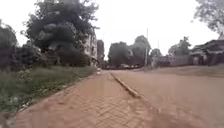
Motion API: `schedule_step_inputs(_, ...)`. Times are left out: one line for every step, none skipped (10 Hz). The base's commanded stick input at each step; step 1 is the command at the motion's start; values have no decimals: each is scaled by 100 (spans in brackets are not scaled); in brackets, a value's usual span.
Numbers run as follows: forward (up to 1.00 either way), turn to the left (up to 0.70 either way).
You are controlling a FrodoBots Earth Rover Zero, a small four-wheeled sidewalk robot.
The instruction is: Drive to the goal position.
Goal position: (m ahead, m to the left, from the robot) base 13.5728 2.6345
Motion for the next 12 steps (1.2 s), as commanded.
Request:
schedule_step_inputs(70, 5)
schedule_step_inputs(70, 6)
schedule_step_inputs(70, 27)
schedule_step_inputs(70, 35)
schedule_step_inputs(70, 12)
schedule_step_inputs(70, 2)
schedule_step_inputs(70, 2)
schedule_step_inputs(70, 2)
schedule_step_inputs(70, 1)
schedule_step_inputs(70, 0)
schedule_step_inputs(70, 0)
schedule_step_inputs(70, 0)
